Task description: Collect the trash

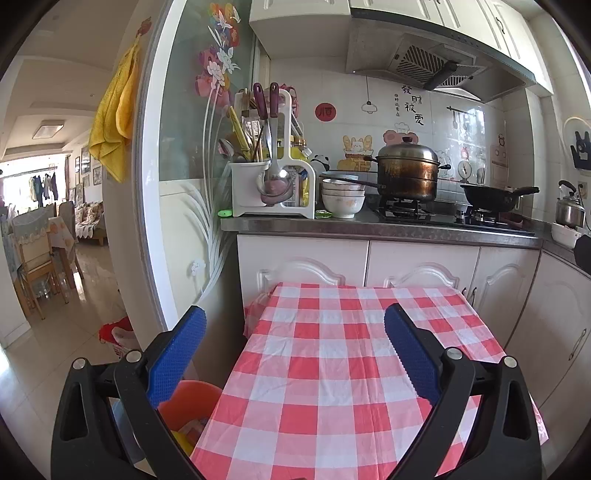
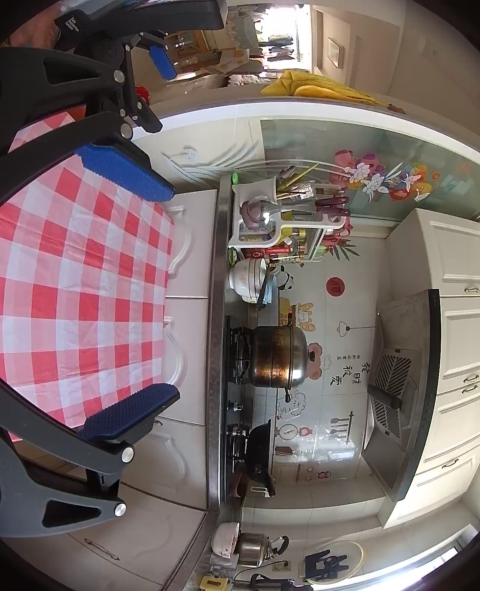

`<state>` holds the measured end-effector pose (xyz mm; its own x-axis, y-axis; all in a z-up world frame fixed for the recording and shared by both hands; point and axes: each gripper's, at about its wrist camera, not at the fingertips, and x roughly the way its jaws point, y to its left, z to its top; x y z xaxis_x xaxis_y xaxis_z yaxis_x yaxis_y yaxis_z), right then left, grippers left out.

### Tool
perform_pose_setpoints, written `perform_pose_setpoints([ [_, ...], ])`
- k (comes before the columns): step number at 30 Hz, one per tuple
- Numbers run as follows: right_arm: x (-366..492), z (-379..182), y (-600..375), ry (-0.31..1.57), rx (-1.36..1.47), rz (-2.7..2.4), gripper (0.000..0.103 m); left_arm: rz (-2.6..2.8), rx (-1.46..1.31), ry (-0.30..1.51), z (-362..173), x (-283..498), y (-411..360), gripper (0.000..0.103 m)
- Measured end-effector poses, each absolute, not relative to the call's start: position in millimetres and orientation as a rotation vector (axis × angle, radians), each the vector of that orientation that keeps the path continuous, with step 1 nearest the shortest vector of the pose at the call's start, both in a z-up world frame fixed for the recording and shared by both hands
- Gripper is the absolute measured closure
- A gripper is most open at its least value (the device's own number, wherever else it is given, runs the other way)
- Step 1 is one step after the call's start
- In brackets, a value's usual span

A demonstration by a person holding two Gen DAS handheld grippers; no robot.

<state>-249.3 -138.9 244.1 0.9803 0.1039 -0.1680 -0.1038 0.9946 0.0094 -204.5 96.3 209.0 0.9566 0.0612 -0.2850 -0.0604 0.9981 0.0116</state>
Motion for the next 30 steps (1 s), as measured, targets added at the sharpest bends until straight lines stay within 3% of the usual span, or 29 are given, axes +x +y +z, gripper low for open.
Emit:
perform_pose_setpoints([
  [30,-224.6,224.7,-151.3,0.239,0.03,0.108,0.004,0.052,0.011,0.344,192.0,-180.1,91.3,0.007],
])
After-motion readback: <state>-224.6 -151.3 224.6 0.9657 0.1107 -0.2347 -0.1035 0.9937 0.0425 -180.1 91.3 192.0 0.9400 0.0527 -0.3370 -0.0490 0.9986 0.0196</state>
